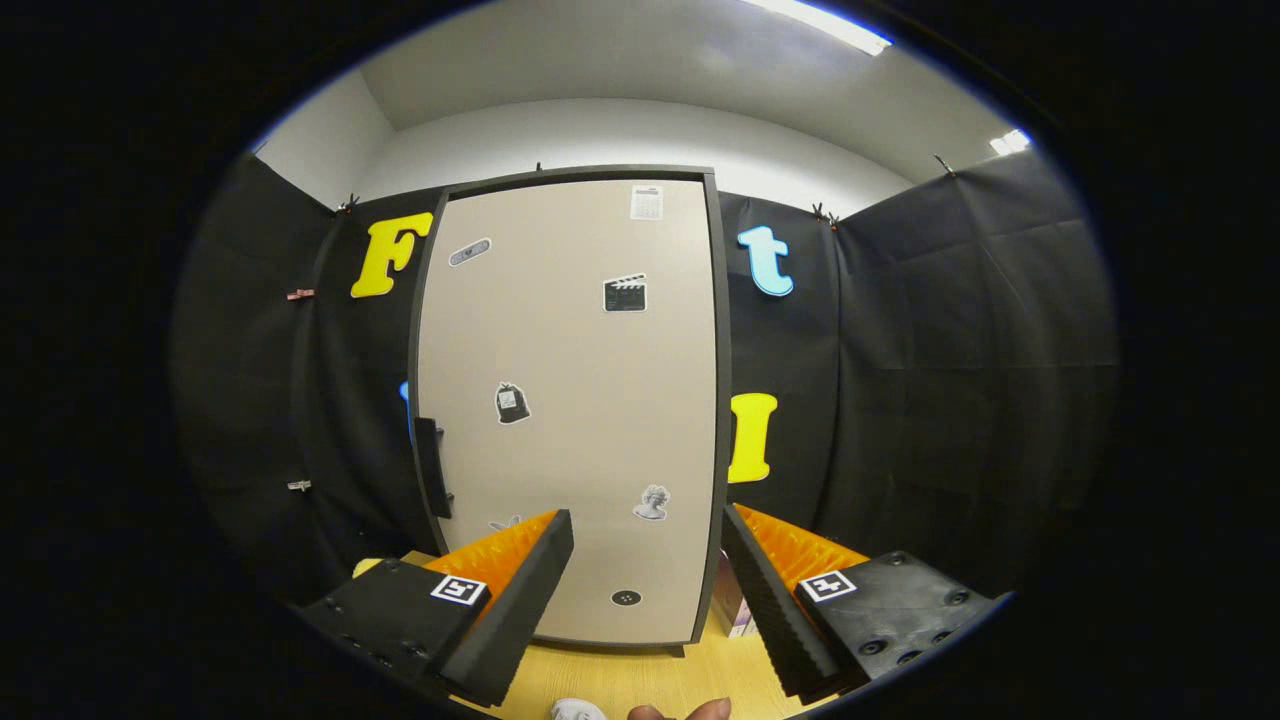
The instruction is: Open the shoe cabinet door, grab the shoes and put them into the shoe cabinet, then close the shoe cabinet door.
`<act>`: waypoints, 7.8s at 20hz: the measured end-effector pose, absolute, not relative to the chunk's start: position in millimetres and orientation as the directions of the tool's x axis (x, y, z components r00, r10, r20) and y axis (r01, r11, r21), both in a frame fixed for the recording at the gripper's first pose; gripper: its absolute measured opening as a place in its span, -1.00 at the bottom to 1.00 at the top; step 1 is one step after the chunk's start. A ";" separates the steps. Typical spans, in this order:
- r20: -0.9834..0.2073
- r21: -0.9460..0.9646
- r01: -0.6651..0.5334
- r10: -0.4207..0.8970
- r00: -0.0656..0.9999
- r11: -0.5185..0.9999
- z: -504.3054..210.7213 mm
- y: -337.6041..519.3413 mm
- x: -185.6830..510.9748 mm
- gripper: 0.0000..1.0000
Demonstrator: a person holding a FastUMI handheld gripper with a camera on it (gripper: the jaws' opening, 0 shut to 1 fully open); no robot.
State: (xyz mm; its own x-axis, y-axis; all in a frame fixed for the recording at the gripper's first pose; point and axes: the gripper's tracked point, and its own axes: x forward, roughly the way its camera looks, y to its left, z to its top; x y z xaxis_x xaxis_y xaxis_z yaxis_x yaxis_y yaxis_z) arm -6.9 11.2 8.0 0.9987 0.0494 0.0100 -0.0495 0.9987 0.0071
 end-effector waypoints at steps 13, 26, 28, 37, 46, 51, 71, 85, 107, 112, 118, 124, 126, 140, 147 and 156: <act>0.000 0.033 -0.254 0.254 0.967 0.967 -4.9 186.9 49.7 0.95; -0.113 0.017 -0.176 0.177 0.978 0.984 -62.3 261.8 152.5 0.83; -0.124 0.017 -0.141 0.142 0.982 0.990 -66.7 261.4 161.9 0.51; -0.138 0.013 -0.043 0.045 0.989 0.999 -67.4 260.5 165.0 -0.45; -0.070 0.002 -0.142 0.142 0.987 0.990 -48.0 247.8 88.6 -0.57; -0.068 0.008 -0.206 0.206 0.976 0.979 -40.2 219.1 38.0 -0.57; -0.110 0.030 -0.279 0.281 0.953 0.960 -31.0 55.3 -56.1 -0.59; -0.139 0.079 -0.251 0.260 0.956 0.965 -46.4 -51.9 -64.8 -0.70; -0.571 0.238 -0.464 0.509 0.644 0.853 -229.3 98.2 -206.0 0.59; -0.697 0.262 -0.373 0.442 0.565 0.890 -333.8 143.1 -186.6 0.72; -0.761 0.236 -0.249 0.338 0.554 0.939 -428.5 170.1 -149.3 0.71; -0.800 0.157 -0.168 0.225 0.556 0.973 -492.2 177.3 -121.6 0.56; -0.793 0.110 -0.158 0.183 0.582 0.981 -502.4 173.8 -110.2 0.55; -0.760 -0.046 -0.053 0.000 0.650 0.998 -534.6 166.1 -64.4 -0.70; -0.768 0.001 -0.088 0.057 0.637 0.996 -517.2 162.4 -58.7 -0.90; -0.708 0.102 -0.124 0.160 0.688 0.987 -409.2 158.7 -33.3 -0.90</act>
State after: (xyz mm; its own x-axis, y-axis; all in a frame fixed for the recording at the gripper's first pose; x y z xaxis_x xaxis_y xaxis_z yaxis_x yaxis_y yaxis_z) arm -33.3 158.7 -409.2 0.6884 0.1596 -0.7075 -0.1237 0.9870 0.1022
